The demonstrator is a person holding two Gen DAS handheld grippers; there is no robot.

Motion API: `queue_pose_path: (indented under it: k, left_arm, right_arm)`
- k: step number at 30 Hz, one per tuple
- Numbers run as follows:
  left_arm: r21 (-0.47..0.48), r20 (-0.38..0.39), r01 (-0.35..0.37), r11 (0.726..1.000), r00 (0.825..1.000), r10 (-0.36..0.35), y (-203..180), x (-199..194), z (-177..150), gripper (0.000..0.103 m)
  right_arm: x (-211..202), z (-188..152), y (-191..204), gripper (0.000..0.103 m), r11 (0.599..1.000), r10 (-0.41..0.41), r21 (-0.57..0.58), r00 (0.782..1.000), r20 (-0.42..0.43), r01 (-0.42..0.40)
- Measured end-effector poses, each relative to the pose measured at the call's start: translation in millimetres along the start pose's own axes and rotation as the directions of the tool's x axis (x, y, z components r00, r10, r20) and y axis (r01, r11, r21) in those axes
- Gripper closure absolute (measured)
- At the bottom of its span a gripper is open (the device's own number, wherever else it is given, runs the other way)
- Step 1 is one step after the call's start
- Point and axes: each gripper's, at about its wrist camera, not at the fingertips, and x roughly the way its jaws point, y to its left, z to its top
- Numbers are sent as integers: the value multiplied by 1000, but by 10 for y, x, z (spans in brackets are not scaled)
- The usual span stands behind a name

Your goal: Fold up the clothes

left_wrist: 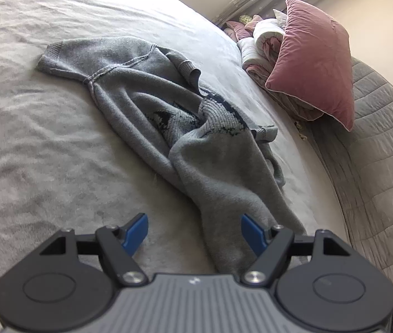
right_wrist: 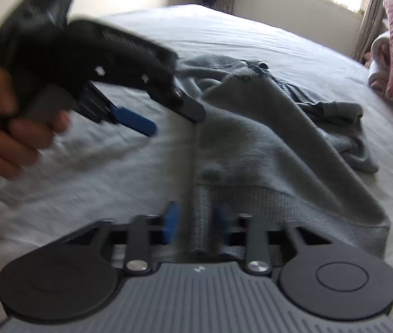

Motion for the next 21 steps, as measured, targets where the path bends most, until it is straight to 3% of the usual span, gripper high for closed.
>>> queue_pose_path:
  k: [5, 11, 16, 19, 21]
  left_arm:
    - [7, 16, 11, 1000, 1000, -11, -13, -36, 1, 27]
    - [25, 21, 14, 1000, 1000, -15, -63, -2, -31, 27]
    - [52, 12, 16, 999, 1000, -17, -130, 89, -100, 28]
    - [68, 7, 18, 998, 1000, -18, -171, 147, -142, 29]
    - [79, 3, 19, 997, 1000, -19, -198, 185, -171, 33]
  right_arm:
    - [-234, 115, -413, 97, 970, 34, 238, 995, 93, -56]
    - [-472, 116, -960, 97, 887, -32, 458, 985, 171, -51]
    - [-350, 13, -1281, 97, 823, -106, 567, 990, 96, 33]
    - [-169, -112, -1455, 97, 777, -143, 621, 990, 7, 108]
    - [-47, -226, -1544, 97, 743, -134, 658, 990, -36, 125]
